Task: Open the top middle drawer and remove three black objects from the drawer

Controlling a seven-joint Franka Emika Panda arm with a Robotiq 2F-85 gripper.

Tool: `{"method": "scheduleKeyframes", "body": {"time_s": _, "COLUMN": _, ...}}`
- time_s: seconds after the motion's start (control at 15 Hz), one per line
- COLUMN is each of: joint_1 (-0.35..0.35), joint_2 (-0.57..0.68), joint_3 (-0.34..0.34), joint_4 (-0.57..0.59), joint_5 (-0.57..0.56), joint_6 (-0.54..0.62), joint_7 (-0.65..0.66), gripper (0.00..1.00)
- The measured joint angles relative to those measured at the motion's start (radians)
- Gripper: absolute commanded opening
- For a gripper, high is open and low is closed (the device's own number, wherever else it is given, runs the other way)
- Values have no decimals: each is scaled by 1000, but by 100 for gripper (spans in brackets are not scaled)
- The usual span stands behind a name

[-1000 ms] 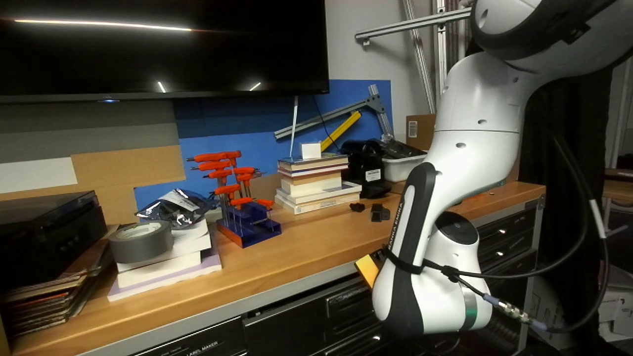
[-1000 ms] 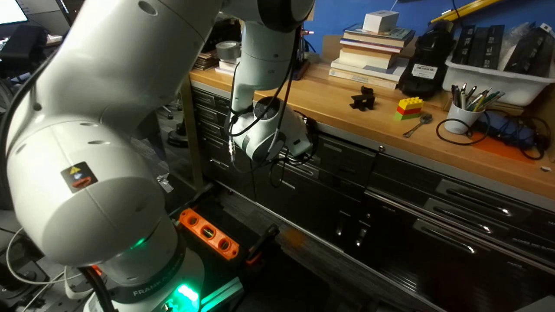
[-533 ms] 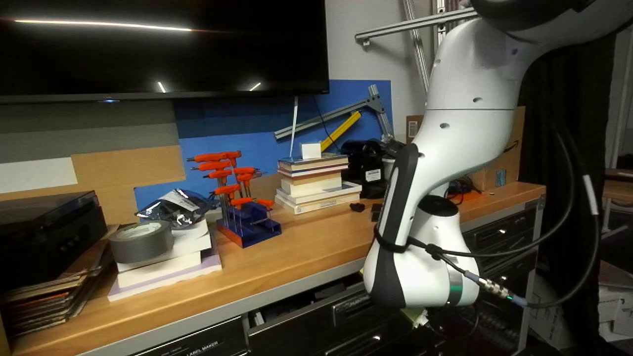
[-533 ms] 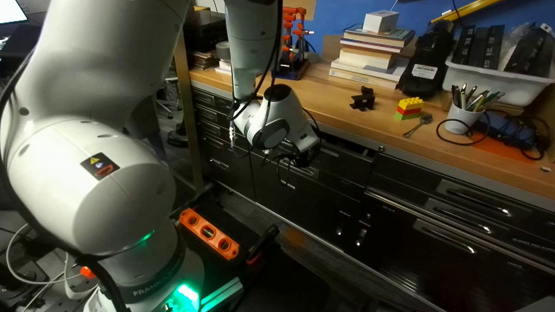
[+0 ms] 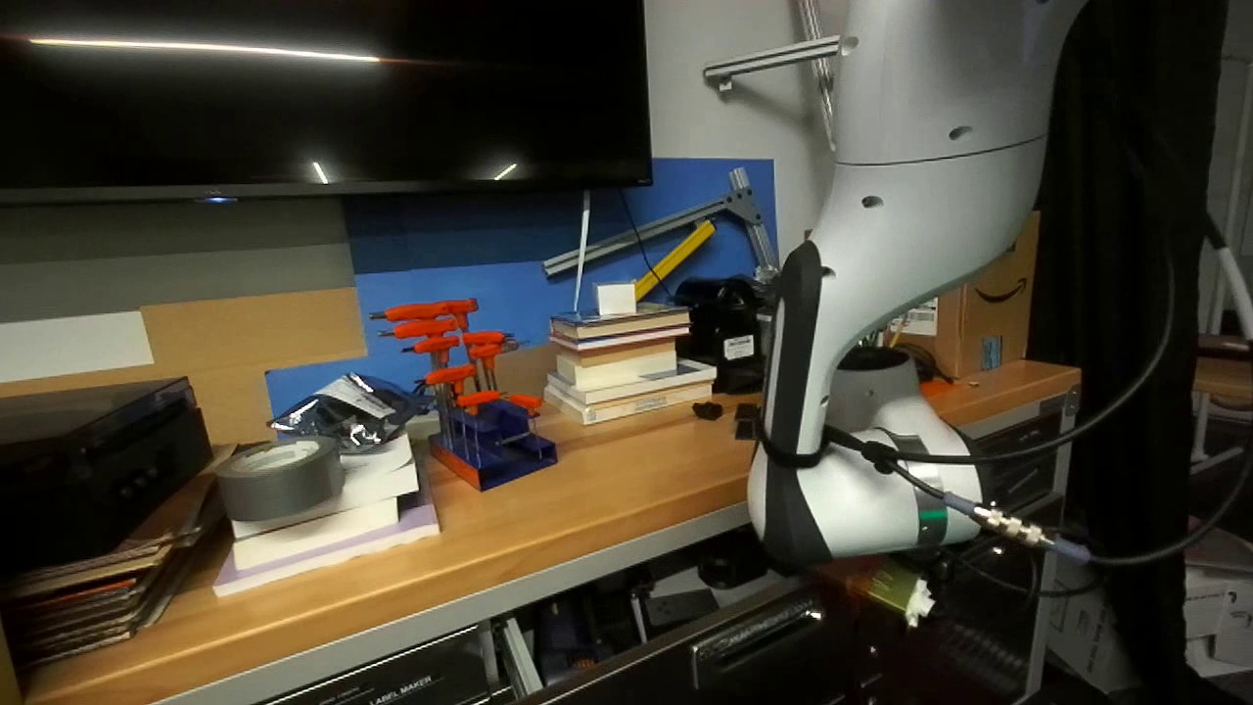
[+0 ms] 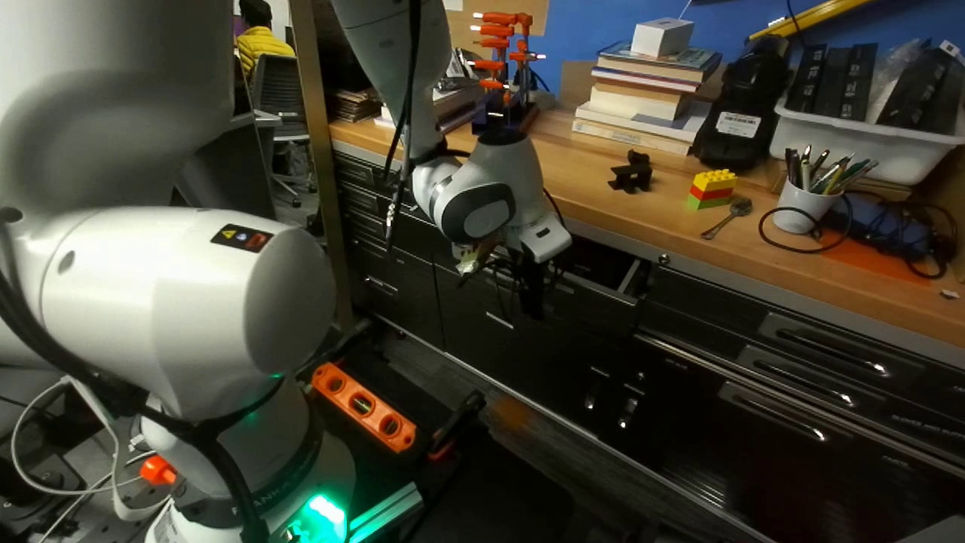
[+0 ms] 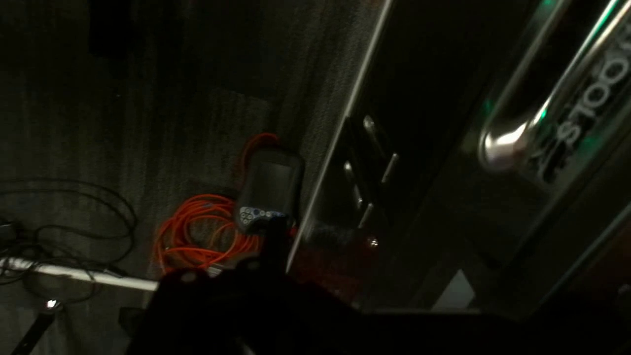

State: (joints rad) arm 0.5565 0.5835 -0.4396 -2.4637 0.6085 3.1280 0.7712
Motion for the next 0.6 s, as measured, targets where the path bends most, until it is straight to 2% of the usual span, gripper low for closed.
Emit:
{"method": "scheduleKeyframes", "body": {"time_s": 0.2, "joint_1": 137, "joint_2": -11, "joint_3": -170, "joint_4": -52, "joint_5": -67, "joint_6": -151, "joint_7": 0, "gripper": 100}}
{"method": "scheduleKeyframes", "body": {"time_s": 0.27, "joint_1": 166, "joint_2": -19, "joint_3": -213, "joint_4": -69, "joint_5": -128, "joint_6": -196, "joint_7": 18, "gripper": 100}}
{"method": "scheduleKeyframes", "body": {"time_s": 0.47, "joint_1": 211, "joint_2": -42, "joint_3": -300, "joint_4": -93, "joint_5": -343, "joint_6": -338, "joint_7": 101, "gripper": 100}}
{"method": "scheduleKeyframes", "body": {"time_s": 0.6, "joint_1": 220, "joint_2": -49, "joint_3": -330, "joint_4": -93, "joint_5": -476, "joint_6": -449, "joint_7": 149, "gripper": 100}}
